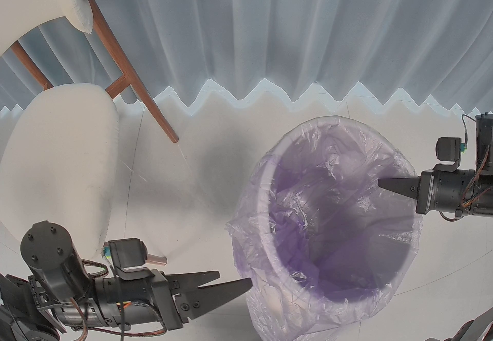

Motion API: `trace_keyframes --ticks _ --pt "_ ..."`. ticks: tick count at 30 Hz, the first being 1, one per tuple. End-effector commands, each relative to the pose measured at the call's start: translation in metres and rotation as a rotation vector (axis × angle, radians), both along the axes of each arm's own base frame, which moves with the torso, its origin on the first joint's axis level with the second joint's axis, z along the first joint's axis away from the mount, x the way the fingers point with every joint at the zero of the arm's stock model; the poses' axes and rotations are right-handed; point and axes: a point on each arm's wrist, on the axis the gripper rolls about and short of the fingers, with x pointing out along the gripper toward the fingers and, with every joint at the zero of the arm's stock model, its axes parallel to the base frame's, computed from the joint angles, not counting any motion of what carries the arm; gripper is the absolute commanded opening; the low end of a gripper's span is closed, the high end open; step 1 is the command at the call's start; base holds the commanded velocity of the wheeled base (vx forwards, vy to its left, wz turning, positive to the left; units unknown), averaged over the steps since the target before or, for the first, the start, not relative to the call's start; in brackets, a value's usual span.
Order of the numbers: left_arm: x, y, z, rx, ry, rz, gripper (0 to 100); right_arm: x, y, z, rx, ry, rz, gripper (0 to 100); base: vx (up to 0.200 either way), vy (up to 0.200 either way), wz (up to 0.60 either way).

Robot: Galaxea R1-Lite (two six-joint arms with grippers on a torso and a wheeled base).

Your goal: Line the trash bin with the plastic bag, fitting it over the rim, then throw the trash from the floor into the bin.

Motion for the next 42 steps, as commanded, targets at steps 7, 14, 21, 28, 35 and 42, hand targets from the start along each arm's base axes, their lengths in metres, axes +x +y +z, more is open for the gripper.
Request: trace_keyframes --ticks 7,14,21,28,35,42 --pt "0.022 -0.036 -0.013 0.064 -0.013 -0.048 100 0.002 0.001 -0.002 -0.004 0.008 -0.002 0 0.0 0.0 0.0" --pt "0.027 -0.038 -0.02 0.094 0.004 -0.003 0 0.003 0.001 0.0 0.001 -0.001 -0.004 0 0.0 0.0 0.0" --pt "0.028 -0.034 -0.027 0.132 0.016 0.07 0 0.006 0.001 0.004 0.013 -0.006 -0.01 0 0.0 0.0 0.0" --pt "0.023 -0.029 -0.043 0.189 0.06 0.081 0 0.009 0.002 0.012 0.074 0.013 -0.04 0 0.0 0.0 0.0" --pt "0.023 -0.029 -0.04 0.179 0.05 0.078 0 0.008 0.002 0.011 0.069 0.013 -0.037 0 0.0 0.0 0.0" --pt "0.015 -0.028 -0.033 0.135 0.007 0.069 100 0.007 0.002 0.009 0.065 0.021 -0.038 0 0.0 0.0 0.0"
